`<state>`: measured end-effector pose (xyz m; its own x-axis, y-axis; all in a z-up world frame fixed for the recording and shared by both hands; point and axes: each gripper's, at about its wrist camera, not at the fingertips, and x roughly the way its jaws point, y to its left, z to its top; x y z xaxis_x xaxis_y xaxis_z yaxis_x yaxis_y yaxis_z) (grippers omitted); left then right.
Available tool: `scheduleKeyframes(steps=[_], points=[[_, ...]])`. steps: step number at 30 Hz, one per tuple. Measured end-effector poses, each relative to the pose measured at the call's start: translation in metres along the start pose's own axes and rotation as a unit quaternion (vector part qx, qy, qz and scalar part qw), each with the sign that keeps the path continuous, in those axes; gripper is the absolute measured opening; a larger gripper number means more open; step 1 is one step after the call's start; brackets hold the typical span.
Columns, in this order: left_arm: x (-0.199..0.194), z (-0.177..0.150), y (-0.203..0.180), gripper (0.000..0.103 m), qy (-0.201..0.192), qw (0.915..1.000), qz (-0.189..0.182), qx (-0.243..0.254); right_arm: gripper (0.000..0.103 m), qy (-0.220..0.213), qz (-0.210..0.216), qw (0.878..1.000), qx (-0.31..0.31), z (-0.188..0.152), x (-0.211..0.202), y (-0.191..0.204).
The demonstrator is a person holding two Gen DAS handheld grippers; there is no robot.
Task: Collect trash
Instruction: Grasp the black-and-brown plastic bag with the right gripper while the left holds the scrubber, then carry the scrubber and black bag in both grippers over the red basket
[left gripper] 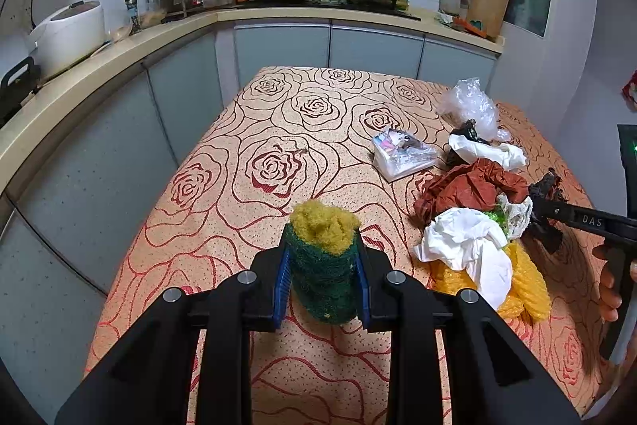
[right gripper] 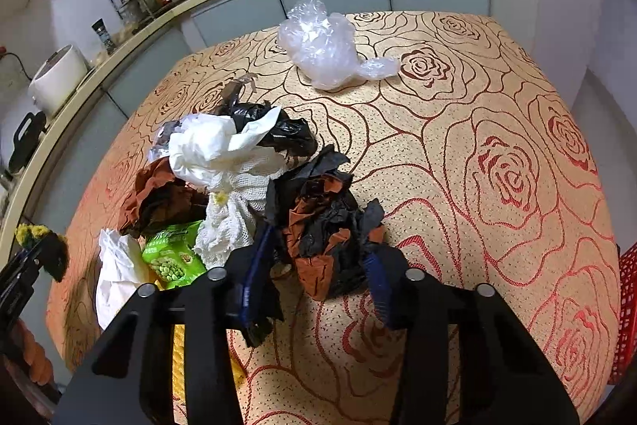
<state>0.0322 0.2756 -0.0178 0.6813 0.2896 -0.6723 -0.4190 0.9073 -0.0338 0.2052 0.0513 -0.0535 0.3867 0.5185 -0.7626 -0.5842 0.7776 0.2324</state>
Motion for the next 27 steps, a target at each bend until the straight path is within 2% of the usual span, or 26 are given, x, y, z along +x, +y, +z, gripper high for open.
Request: scheduleKeyframes(steps=[8,17,27], points=[[-0.009,0.003,-0.009,0.025,-0.014,0.9998,0.005,0.010,0.039,-0.045,-0.025,0.999,0.009,-0.006,-0.028,-0.005],[-0.024,0.013,-0.032,0.025,-0.037,0.9990,-0.011,0.023,0.039,-0.093,-0.060,0.994,0.017,-0.016,-0.072,-0.018],[-0.040,0.026,-0.099,0.025,-0.069,0.9928,-0.068,0.071,0.039,-0.152,-0.122,0.980,0.050,-0.034,-0.132,-0.047]])
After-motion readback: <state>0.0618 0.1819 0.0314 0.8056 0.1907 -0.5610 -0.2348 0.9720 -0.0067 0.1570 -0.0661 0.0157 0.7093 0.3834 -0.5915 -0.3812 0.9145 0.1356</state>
